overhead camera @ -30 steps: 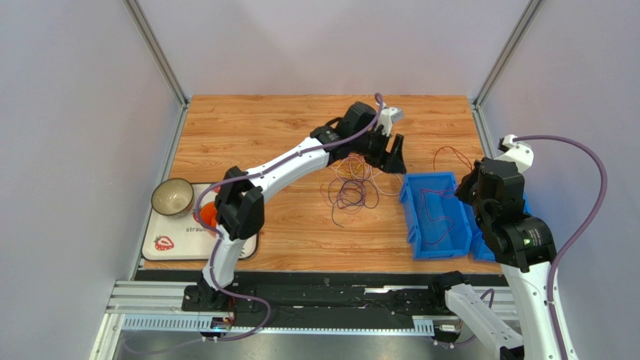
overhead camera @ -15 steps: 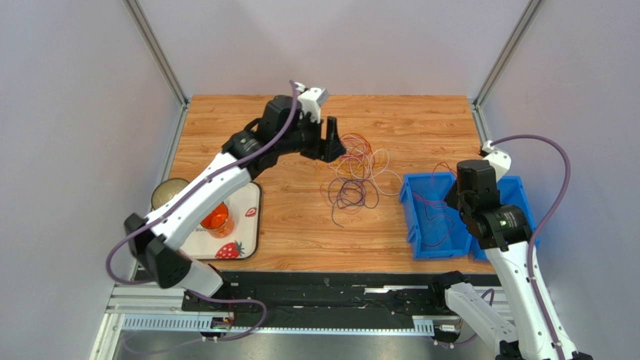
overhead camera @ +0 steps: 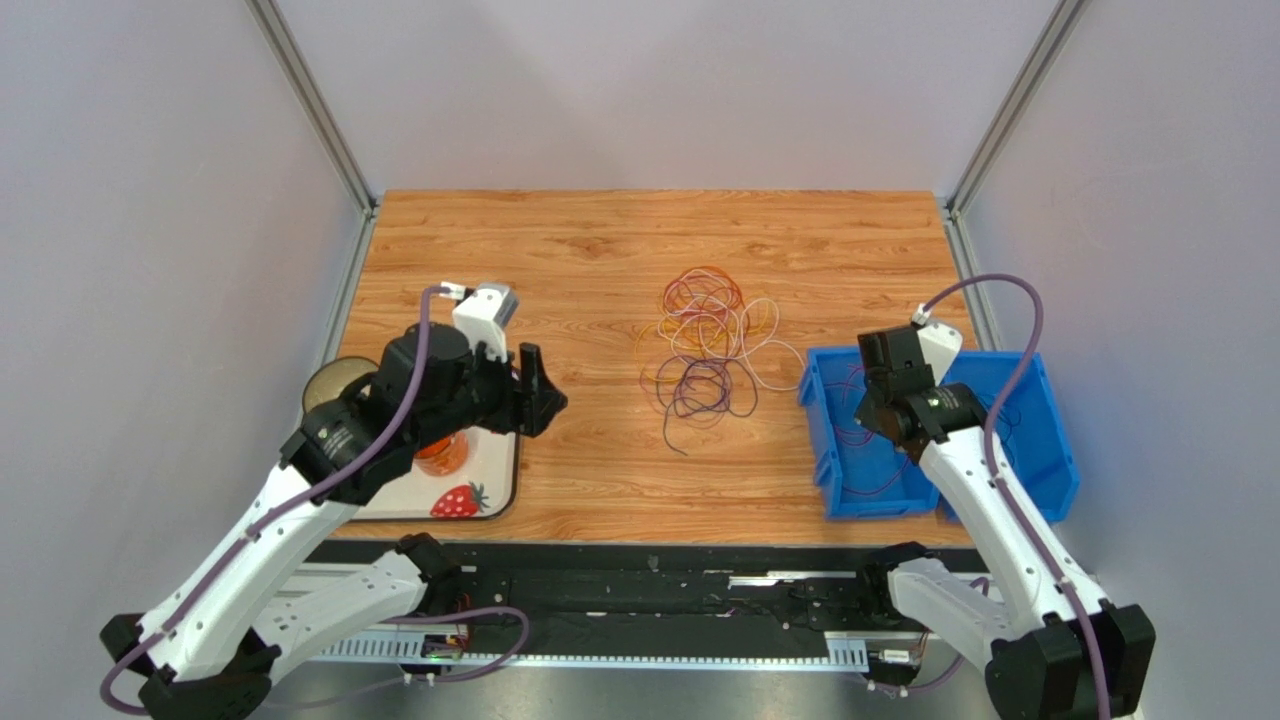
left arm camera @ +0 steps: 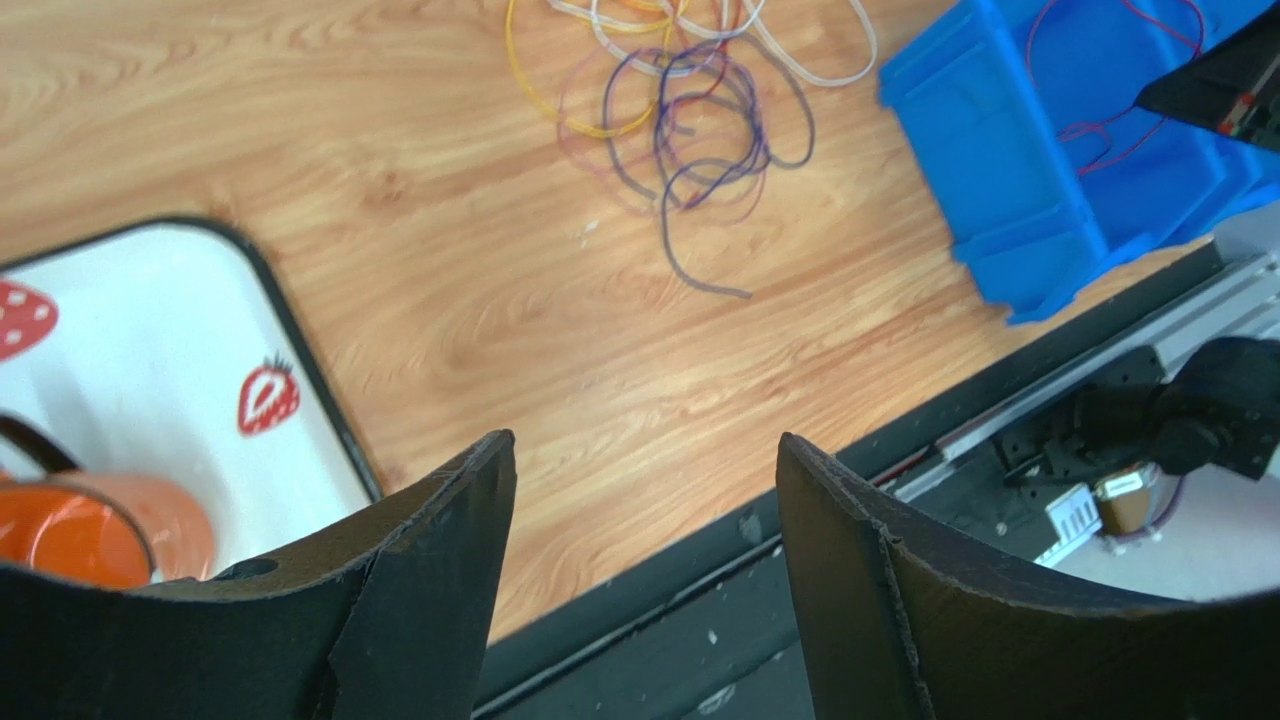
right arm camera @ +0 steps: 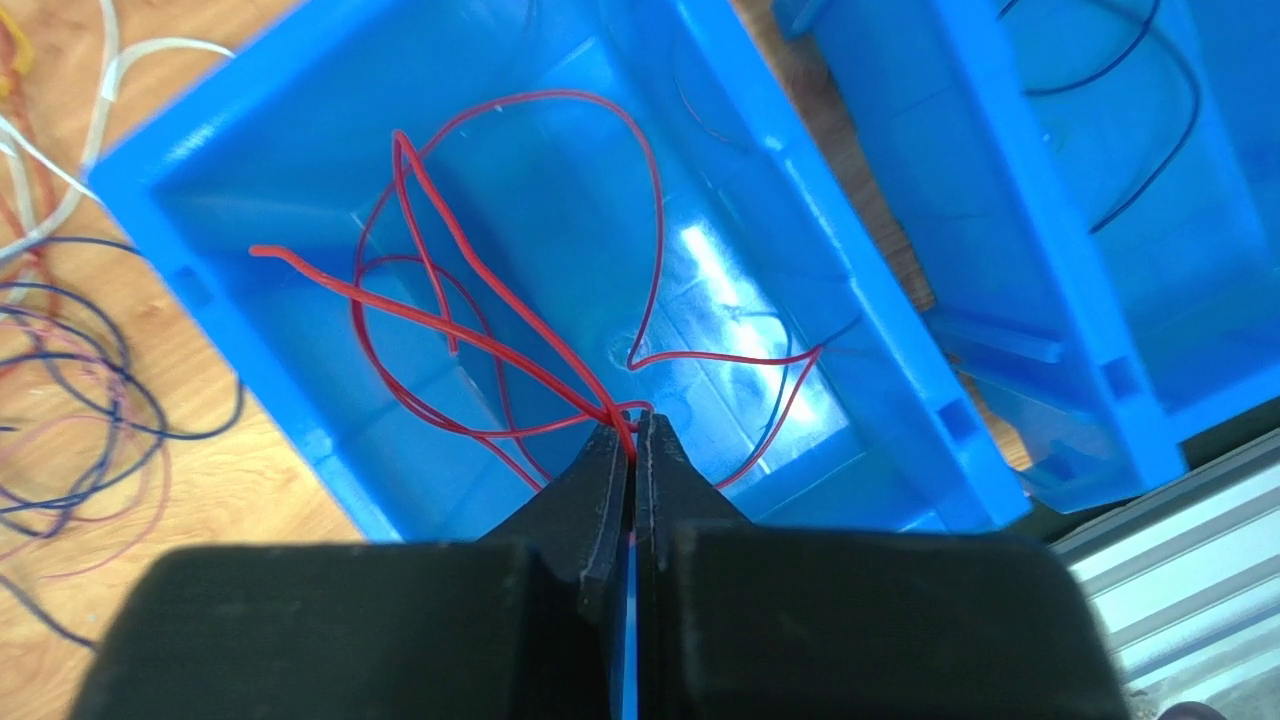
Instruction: Untangle the cables
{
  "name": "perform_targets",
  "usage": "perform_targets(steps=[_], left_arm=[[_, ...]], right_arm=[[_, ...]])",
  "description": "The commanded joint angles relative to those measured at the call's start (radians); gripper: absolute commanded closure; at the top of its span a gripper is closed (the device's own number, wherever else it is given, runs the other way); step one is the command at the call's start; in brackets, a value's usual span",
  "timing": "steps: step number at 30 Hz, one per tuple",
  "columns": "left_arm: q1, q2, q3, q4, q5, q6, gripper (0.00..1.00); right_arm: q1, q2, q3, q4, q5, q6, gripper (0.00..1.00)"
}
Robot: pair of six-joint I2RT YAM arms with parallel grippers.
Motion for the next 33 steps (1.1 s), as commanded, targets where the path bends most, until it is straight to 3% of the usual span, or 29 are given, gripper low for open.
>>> perform_targets(steps=[1,9,11,15,18,26,29,33], left_arm=[[-0.002,-0.099,-0.084,-0.046,-0.044,-0.022,0.28],[-0.002,-0.242,-0.205,-0.03,-0.17,0.035,0.28],[-0.002,-0.279,-0.231,-0.021,-0.176,0.055,0.28],[-0.002,-0.317,-0.258,-0.003,-0.171,0.064,0.28],[-0.002,-0.323,-0.267,0.005,-0.161,0.072,0.28],[-0.002,-0.306,-0.27,0.014,-0.144,0.081,0.28],[-0.002,-0.308,-0.271,0.011,-0.142,0.078,0.29],[-0.002,-0.317,-0.274,0.008,-0.142,0.075,0.29]], right_arm=[[-0.004,0.047,-0.034,0.096,0.001,0.038,1.0],[-0.002,0.122,-0.021,0.083,0.027,0.046,0.99],[-0.005,0.142,0.012,0.058,0.045,0.042,0.87],[-0.002,0.169,0.112,-0.017,0.093,0.021,0.52],[-0.002,0.159,0.208,-0.087,0.107,0.003,0.43],[-0.002,0.098,0.39,-0.152,0.079,-0.034,0.46],[-0.004,0.083,0.348,-0.118,0.059,-0.025,0.55],[-0.004,0.08,0.232,-0.051,0.001,0.01,0.78]])
